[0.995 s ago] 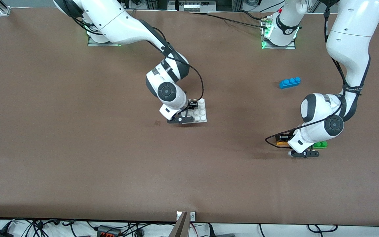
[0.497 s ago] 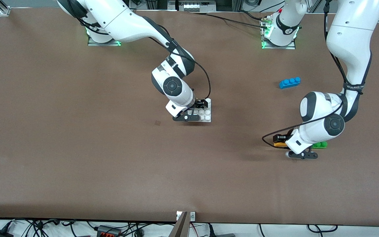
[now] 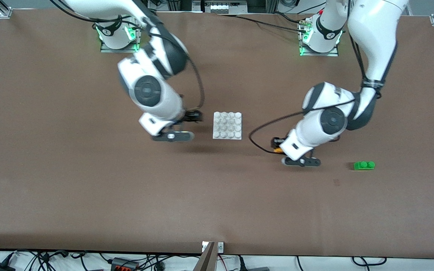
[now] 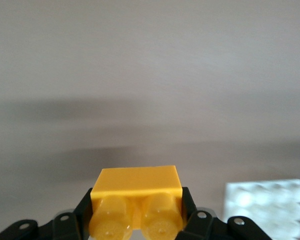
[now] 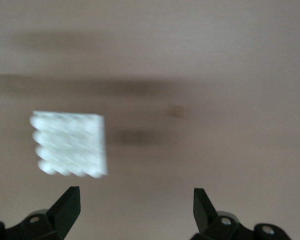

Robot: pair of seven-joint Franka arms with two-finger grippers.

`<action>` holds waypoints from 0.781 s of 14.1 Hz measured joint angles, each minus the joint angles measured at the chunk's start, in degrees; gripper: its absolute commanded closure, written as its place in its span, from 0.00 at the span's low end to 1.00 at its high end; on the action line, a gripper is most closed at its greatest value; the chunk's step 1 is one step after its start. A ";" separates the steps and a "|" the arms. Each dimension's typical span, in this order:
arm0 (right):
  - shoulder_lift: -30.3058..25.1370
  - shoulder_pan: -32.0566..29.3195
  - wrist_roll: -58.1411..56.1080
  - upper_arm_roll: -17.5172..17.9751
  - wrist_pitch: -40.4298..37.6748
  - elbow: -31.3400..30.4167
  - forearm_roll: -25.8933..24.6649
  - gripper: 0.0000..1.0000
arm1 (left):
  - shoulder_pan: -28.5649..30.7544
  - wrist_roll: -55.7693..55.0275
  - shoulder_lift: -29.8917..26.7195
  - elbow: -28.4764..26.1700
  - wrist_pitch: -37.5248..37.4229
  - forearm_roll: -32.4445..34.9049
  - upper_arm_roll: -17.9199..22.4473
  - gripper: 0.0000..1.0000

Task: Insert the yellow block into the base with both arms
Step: 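Lift the block with the left gripper while the right gripper withdraws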

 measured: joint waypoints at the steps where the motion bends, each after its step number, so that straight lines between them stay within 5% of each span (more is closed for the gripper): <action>1: -2.40 -3.36 -3.98 -0.09 -3.77 -0.05 -0.16 0.00 | -1.83 -2.33 -0.04 0.34 -0.33 0.00 -0.03 0.52; 11: -16.58 -33.74 -40.13 -0.18 -16.31 -0.22 -0.26 0.00 | -15.42 -13.37 3.41 -0.56 4.39 0.00 -0.83 0.52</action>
